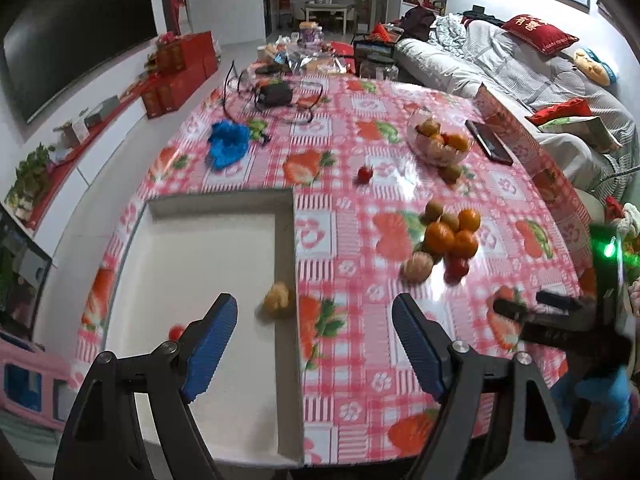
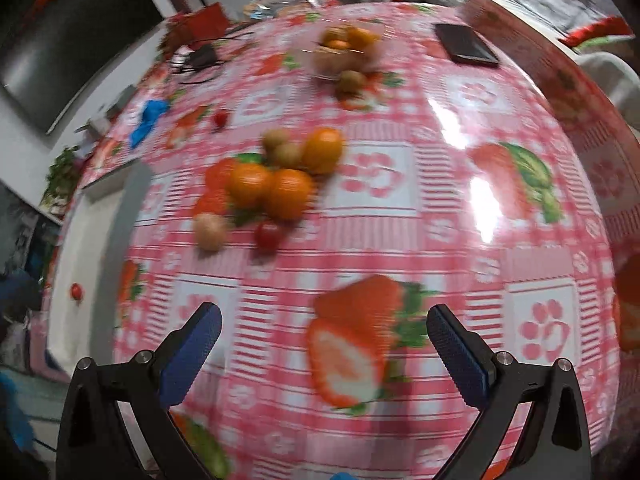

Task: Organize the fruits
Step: 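Move both open tools back over the fruit pile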

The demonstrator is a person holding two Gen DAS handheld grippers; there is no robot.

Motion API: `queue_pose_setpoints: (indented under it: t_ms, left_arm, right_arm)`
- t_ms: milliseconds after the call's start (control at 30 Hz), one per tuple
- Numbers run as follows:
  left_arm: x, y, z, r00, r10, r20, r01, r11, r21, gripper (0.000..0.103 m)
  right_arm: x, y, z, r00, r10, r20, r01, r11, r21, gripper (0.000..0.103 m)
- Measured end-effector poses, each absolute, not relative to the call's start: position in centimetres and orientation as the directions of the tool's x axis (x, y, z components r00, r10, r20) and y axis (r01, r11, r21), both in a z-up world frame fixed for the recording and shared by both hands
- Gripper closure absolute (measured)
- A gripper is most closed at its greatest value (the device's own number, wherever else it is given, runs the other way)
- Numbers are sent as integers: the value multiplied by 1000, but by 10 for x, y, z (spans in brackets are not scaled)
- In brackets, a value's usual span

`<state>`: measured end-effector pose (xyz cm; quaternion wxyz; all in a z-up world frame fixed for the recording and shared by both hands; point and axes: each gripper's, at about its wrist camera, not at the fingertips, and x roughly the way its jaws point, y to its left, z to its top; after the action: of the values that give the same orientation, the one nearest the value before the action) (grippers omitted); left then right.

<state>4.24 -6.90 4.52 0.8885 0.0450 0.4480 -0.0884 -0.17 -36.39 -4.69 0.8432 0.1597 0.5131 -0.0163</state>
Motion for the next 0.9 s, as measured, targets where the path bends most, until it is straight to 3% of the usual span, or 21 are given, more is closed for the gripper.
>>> queue_pose_setpoints:
  t_ms: [233, 500, 900]
  left_arm:
    - [76, -107, 46, 581, -110, -806, 236, 971, 38, 20]
    - [85, -169, -21, 542, -78, -837, 378, 912, 160, 20]
    - [105, -189, -55, 510, -75, -857, 387, 910, 150, 20]
  right_arm:
    - [-3, -377, -71, 423, -22, -906, 180, 982, 60, 0]
    - [-11, -380, -76, 471, -21, -882, 131, 990, 47, 0]
    - [-12, -380, -75, 481, -6, -877, 103, 993, 50, 0]
